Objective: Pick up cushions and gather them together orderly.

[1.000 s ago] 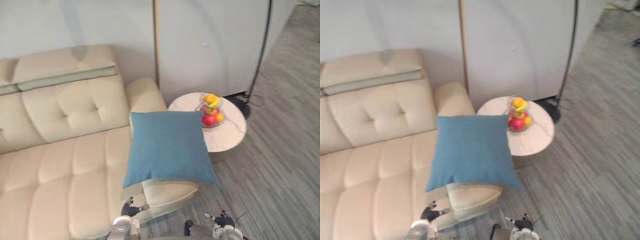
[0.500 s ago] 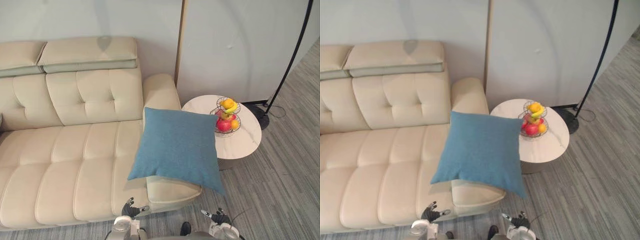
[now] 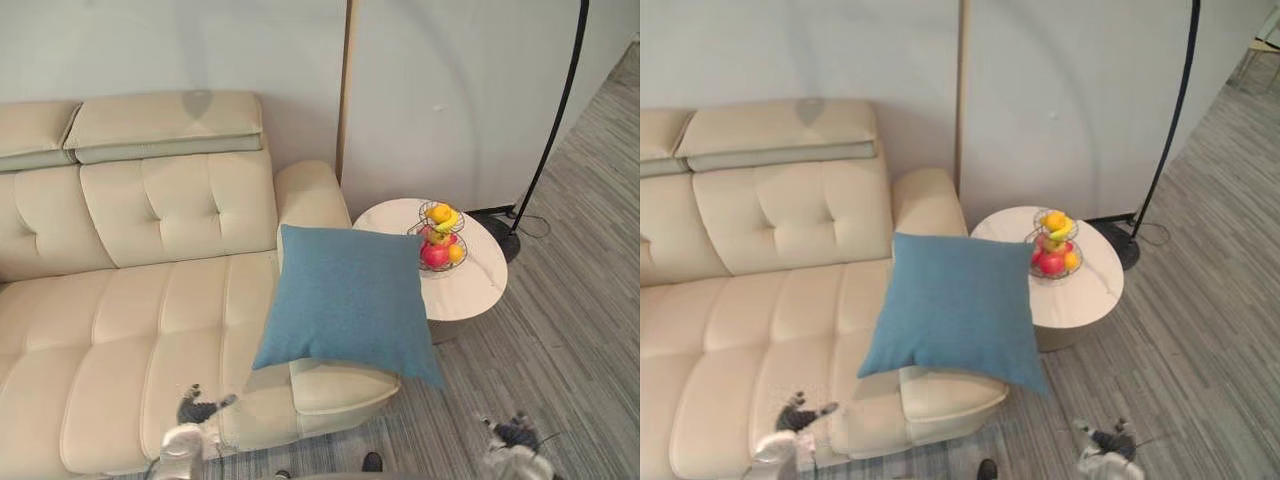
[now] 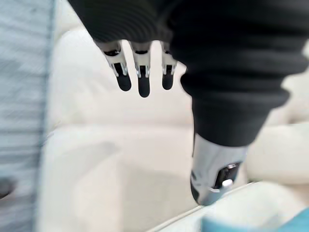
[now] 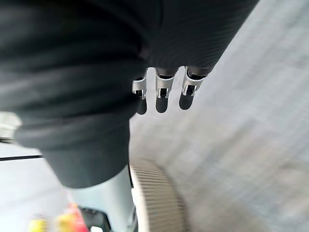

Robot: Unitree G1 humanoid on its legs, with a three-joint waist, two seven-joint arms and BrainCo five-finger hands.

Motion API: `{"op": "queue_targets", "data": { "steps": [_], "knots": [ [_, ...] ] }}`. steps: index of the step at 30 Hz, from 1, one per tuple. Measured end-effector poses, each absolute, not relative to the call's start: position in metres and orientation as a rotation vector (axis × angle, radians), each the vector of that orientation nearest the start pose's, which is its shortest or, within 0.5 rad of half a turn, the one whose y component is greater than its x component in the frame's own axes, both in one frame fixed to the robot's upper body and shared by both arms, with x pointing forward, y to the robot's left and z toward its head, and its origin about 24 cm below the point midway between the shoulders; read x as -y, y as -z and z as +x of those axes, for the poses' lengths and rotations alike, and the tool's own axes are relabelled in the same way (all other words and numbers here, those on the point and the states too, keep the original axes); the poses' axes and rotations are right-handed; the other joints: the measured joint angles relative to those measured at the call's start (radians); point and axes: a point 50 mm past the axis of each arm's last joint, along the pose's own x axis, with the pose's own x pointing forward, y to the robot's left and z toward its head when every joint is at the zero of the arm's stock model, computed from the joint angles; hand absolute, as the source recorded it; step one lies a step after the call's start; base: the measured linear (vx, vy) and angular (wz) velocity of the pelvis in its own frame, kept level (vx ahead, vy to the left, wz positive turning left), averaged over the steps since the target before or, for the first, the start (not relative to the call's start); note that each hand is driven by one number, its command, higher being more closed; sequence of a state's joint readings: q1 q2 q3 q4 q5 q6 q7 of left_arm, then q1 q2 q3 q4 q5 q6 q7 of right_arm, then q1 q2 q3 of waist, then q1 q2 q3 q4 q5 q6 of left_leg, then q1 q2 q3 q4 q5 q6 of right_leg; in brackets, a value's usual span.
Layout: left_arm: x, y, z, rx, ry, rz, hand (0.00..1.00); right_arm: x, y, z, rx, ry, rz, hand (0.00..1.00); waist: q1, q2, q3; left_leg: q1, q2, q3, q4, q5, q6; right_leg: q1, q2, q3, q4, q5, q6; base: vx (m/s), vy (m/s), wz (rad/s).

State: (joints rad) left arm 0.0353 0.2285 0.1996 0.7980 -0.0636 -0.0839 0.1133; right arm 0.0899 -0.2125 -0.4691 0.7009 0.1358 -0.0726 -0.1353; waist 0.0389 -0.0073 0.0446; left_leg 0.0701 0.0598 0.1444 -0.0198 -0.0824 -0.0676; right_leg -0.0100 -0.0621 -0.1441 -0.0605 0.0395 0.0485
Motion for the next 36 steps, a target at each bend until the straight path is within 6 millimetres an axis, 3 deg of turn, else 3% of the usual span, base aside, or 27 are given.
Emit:
{"op": "queue_targets", "data": {
  "steps": [5,9,17,23,31,32,33,34,36],
  "knots": [
    [-0.266,0.073,0.189,-0.514,-0.405,0.119,0.00,0.309,0.054,0.175,-0.433,0.631,-0.032,0.00,-0.006,-0.002,-0.001,-0.006,-0.002,-0.003,-0.002,-0.001,0.001,0.000,0.002,-0.001,-0.015,0.002,0.000,0.06,0.008,-0.01],
    [-0.262,0.064,0.198,-0.459,-0.399,0.116,0.00,0.299,0.052,0.187,-0.410,0.567,-0.020,0.00,-0.009,-0.001,-0.001,-0.006,-0.004,-0.008,-0.001,-0.001,0.001,0.002,0.001,-0.003,-0.021,0.002,0.000,0.05,0.001,-0.01],
    [-0.217,0.066,0.216,-0.444,-0.251,0.112,0.00,0.276,0.055,0.202,-0.413,0.457,-0.015,0.00,-0.034,0.001,0.001,-0.038,-0.014,-0.019,0.009,-0.005,0.008,-0.020,-0.010,-0.008,-0.027,0.015,0.002,-0.03,0.005,0.02],
    [-0.184,0.057,0.243,-0.397,-0.125,0.116,0.00,0.248,0.057,0.230,-0.421,0.382,0.017,0.00,-0.040,0.018,0.082,-0.143,-0.026,-0.021,0.042,0.009,0.019,-0.113,-0.022,-0.004,-0.027,0.059,-0.001,-0.12,-0.002,-0.02],
    [-0.156,0.019,0.292,-0.254,-0.069,0.086,0.00,0.214,0.018,0.292,-0.280,0.309,0.108,0.00,-0.039,0.024,0.196,-0.257,-0.032,-0.018,0.028,0.061,0.019,-0.236,-0.026,0.005,-0.028,0.107,-0.009,-0.10,-0.023,-0.01],
    [-0.152,0.011,0.299,-0.228,-0.063,0.085,0.00,0.209,0.013,0.299,-0.266,0.295,0.118,1.00,-0.039,0.024,0.197,-0.280,-0.033,-0.018,0.026,0.068,0.021,-0.260,-0.028,0.012,-0.028,0.114,-0.008,-0.04,-0.013,-0.03],
    [-0.151,0.008,0.302,-0.218,-0.062,0.086,0.00,0.207,0.012,0.301,-0.266,0.291,0.120,1.00,-0.038,0.023,0.197,-0.288,-0.034,-0.018,0.025,0.071,0.021,-0.268,-0.029,0.013,-0.028,0.116,-0.009,-0.03,-0.006,0.02],
    [-0.148,-0.003,0.313,-0.184,-0.052,0.096,1.00,0.203,0.005,0.310,-0.248,0.280,0.123,1.00,-0.038,0.022,0.207,-0.309,-0.037,-0.018,0.025,0.077,0.023,-0.289,-0.032,0.015,-0.028,0.125,-0.010,0.00,0.000,0.00],
    [-0.149,-0.025,0.329,-0.117,-0.049,0.102,1.00,0.195,-0.012,0.325,-0.195,0.255,0.139,1.00,-0.038,0.017,0.239,-0.328,-0.038,-0.008,0.025,0.083,0.028,-0.314,-0.037,0.030,-0.028,0.140,-0.004,-0.04,-0.002,-0.08]
  ]
}}
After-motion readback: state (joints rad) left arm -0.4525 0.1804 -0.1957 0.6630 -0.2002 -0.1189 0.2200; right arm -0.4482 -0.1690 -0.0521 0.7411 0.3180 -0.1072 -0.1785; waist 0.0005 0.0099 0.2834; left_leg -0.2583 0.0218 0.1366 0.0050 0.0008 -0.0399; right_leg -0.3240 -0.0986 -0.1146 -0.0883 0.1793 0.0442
